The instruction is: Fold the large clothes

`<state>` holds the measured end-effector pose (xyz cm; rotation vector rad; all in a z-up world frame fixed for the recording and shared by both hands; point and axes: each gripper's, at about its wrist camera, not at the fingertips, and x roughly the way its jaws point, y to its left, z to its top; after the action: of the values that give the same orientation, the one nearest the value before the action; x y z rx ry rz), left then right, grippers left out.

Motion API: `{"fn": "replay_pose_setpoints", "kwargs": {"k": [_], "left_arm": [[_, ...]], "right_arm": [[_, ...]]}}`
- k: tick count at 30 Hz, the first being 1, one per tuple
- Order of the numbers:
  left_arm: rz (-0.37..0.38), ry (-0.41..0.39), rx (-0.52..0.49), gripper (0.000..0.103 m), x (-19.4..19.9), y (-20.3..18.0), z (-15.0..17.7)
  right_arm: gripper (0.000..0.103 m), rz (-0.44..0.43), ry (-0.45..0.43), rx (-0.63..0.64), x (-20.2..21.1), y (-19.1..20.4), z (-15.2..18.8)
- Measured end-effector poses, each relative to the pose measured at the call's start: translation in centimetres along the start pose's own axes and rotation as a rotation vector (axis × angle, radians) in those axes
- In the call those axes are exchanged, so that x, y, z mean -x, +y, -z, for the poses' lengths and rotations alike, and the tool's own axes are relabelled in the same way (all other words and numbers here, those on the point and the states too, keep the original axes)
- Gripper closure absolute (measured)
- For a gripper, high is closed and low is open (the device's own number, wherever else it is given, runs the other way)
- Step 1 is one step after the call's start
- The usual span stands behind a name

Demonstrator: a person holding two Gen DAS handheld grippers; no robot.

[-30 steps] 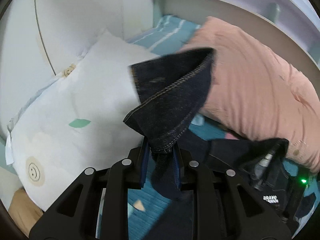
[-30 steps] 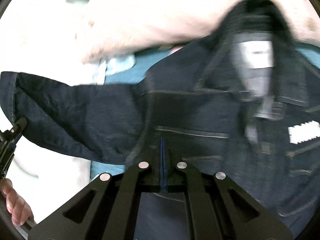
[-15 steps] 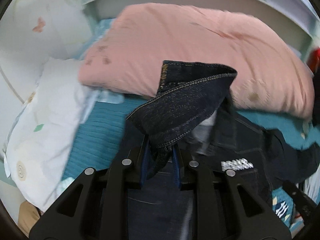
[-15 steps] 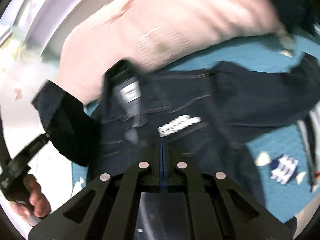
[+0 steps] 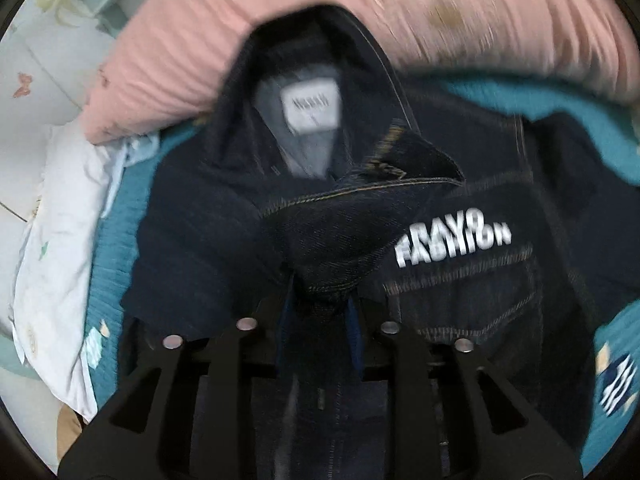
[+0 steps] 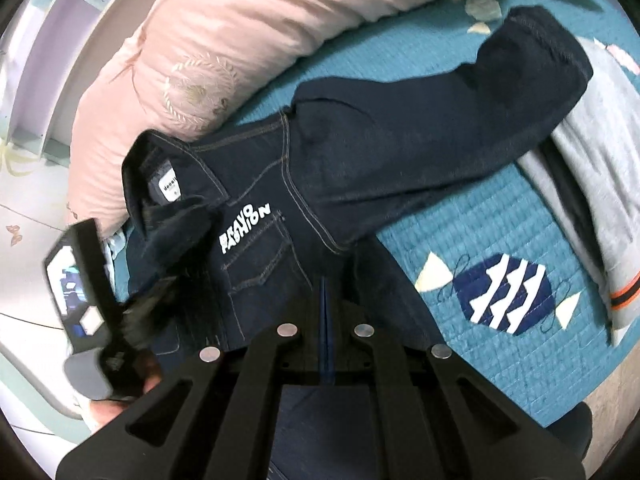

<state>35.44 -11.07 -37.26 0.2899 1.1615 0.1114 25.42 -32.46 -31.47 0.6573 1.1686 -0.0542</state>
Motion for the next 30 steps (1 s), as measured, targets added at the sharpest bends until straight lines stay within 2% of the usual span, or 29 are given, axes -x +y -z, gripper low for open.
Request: {"fn": "replay_pose_setpoints", "kwargs": {"k": [1,3,5,8,11,14,15,17,18,19,20,22,24,26,29,30], "left_arm": [[0.016,0.014,-0.013,0.059,-0.5,-0.5,0.4],[0.083,0.048,-0.029,0.048,-0.9,-1.2,1.4],[0.116,0.042,-0.031,0.048,-0.4,-1.6,2.1],[0.167,-0.029,-0.053,0.036,2.2,-1.5,2.7],[0.228,-0.114,-0.031,0.036,5.2,-0.1,2.3],[0.268,-0.124,-0.003,0.037,5.4,0.0,1.2],[0.275,-0.111,0.002,0.038,4.8,0.0,0.8],[0.285,-0.065,0.013,0.062,2.8,-0.5,0.3],[0.285,0.0,0.018,0.08,1.0,-0.7,0.1],[0.289,0.037,0.023,0.089,0.2,-1.1,0.0],[0.309,0.091,0.035,0.091,-1.3,-1.4,0.2],[0.324,0.141,0.044,0.103,-3.3,-1.9,0.7],[0.305,0.164,0.046,0.103,-4.8,-2.3,1.3],[0.275,0.11,0.032,0.103,-4.8,-2.7,1.9],[0.196,0.088,-0.044,0.103,-4.3,-4.1,2.2],[0.192,0.088,-0.055,0.103,-4.1,-4.3,2.1]], "right_arm": [[0.102,0.002,0.003,0.001,0.0,0.0,0.1],[0.102,-0.001,0.013,-0.006,-0.2,-0.2,0.3],[0.102,-0.005,0.019,-0.002,-0.2,-0.2,0.4],[0.101,-0.001,0.006,0.014,0.5,0.0,0.5],[0.1,-0.004,-0.006,0.009,1.2,-0.1,0.4],[0.1,-0.015,-0.016,-0.001,1.9,-0.2,0.5],[0.1,-0.019,-0.016,-0.004,2.0,-0.2,0.6],[0.1,-0.021,-0.013,-0.009,2.1,-0.4,0.8],[0.1,-0.021,-0.012,-0.013,2.1,-0.4,0.9],[0.1,-0.021,-0.007,-0.013,2.1,-0.5,0.9],[0.1,-0.019,0.002,-0.012,1.9,-0.6,1.0],[0.1,-0.014,0.009,-0.019,1.8,-0.9,1.1],[0.1,-0.004,0.017,-0.026,1.5,-1.3,1.1],[0.1,0.005,0.025,-0.038,1.4,-1.8,1.1],[0.1,0.01,0.027,-0.047,1.4,-2.4,1.1],[0.099,0.013,0.025,-0.047,1.6,-2.5,1.1]]}}
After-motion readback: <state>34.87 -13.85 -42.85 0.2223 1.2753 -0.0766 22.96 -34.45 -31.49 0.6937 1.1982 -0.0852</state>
